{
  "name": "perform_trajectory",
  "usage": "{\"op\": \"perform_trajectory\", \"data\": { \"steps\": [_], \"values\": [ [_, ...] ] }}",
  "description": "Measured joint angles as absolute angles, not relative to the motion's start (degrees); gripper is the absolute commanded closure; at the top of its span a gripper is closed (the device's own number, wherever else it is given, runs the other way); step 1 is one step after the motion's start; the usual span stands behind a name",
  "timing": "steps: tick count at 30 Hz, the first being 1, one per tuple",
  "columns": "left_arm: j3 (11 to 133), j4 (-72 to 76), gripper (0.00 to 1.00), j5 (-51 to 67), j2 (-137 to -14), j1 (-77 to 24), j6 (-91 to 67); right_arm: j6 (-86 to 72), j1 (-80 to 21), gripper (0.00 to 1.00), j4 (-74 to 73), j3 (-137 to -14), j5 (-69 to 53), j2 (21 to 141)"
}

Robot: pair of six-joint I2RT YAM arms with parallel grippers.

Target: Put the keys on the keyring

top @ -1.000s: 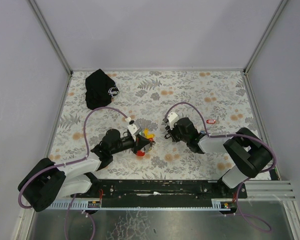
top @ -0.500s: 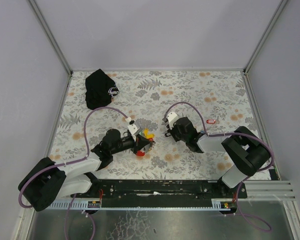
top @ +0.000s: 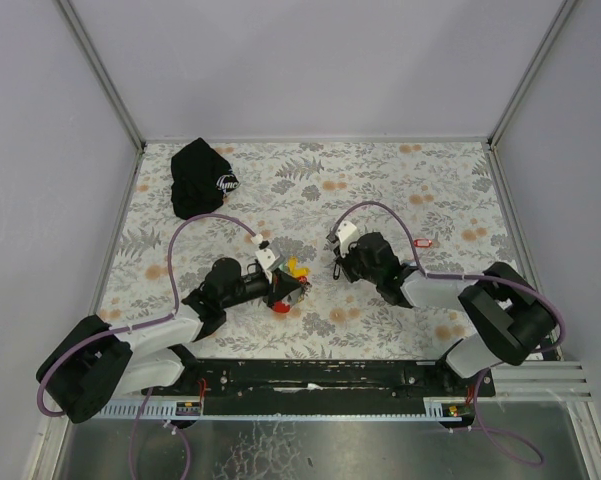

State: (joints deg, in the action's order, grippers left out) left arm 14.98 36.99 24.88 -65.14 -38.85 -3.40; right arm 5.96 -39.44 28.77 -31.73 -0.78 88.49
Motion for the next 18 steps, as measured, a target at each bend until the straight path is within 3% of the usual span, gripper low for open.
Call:
{"op": "perform_trajectory", "data": {
  "steps": [18],
  "values": [
    [15.1,37.7,1.0,33.4,-65.8,-38.9,-0.8,7.3,-39.5,1.0,26.8,-27.3,-17.7,70.8]
  ]
}}
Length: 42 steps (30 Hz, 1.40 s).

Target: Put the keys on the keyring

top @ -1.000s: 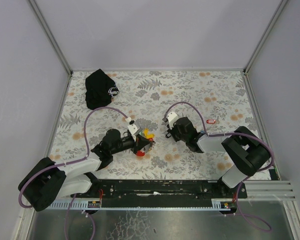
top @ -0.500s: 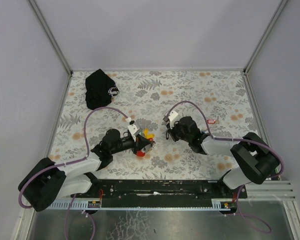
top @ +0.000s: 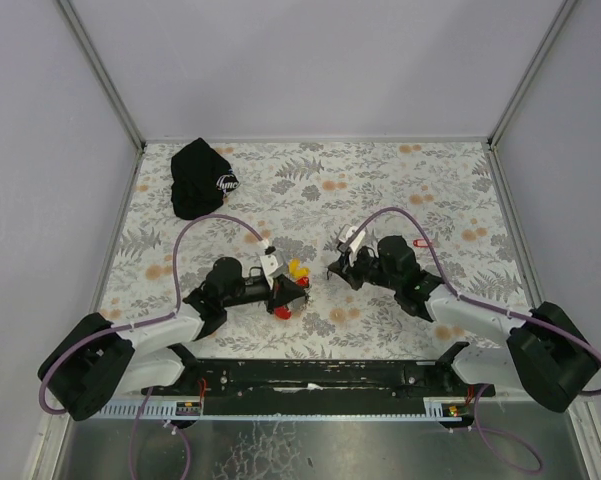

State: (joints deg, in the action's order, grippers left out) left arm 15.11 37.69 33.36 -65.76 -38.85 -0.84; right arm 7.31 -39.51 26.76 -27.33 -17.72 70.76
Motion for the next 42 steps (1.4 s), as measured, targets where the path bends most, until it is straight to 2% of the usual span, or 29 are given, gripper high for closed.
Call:
{"op": "perform_trajectory", "data": {
  "steps": [11,23,42],
  "values": [
    [18.7,32.9,1.0,40.3,-66.0,-38.9,2.1,8.4,-39.6,1.0,23.7,-26.4,-32.4,65.5],
    [19.9,27.5,1.0,44.2,-63.9,-38.9,4.2,8.4,-39.6,1.0,22.0,-26.0,-41.7,62.0],
    [20.7,27.1,1.0,45.7,-67.0,-39.8,4.3,8.4,-39.7,1.0,21.2,-26.2,-46.2,66.8]
  ]
}}
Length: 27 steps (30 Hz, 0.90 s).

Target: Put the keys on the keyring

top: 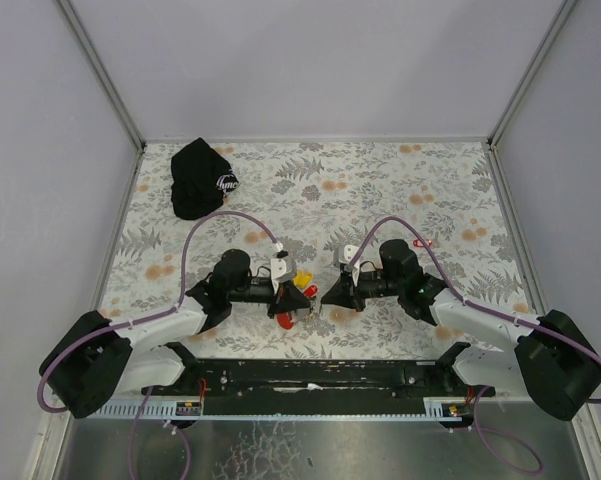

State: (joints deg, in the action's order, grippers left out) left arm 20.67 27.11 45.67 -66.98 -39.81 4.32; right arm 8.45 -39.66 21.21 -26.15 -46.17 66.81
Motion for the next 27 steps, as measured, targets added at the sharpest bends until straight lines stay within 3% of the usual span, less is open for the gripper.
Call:
{"op": "perform_trajectory", "data": {
  "steps": [27],
  "values": [
    [20.7,27.1,1.0,46.4,-66.2,-40.6,4.4,10.7,-40.7,1.0,18.6,-27.2,-47.7,67.0]
  ]
}}
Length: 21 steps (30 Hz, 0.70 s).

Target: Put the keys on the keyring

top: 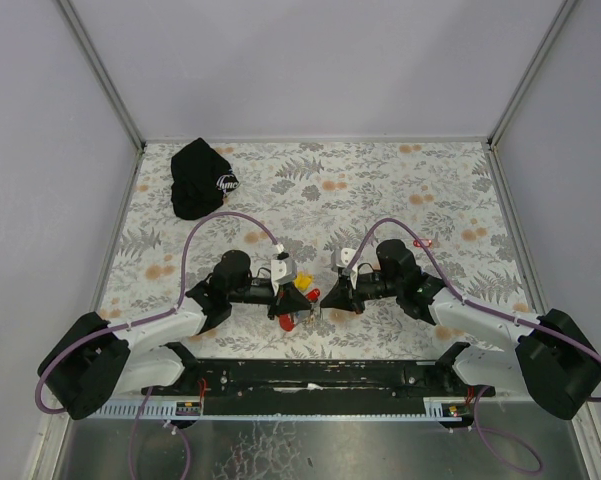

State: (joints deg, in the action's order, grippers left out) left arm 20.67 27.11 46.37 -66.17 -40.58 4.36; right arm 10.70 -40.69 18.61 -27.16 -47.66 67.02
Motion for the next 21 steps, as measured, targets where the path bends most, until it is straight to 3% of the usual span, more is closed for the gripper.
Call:
{"op": "perform_trajectory", "data": {
  "steps": [21],
  "values": [
    [20.7,27.2,1.0,47.7,-66.6,-40.8,4.3,10.8,-40.8,1.0,18.6,-27.2,-48.2,67.0]
  ]
}}
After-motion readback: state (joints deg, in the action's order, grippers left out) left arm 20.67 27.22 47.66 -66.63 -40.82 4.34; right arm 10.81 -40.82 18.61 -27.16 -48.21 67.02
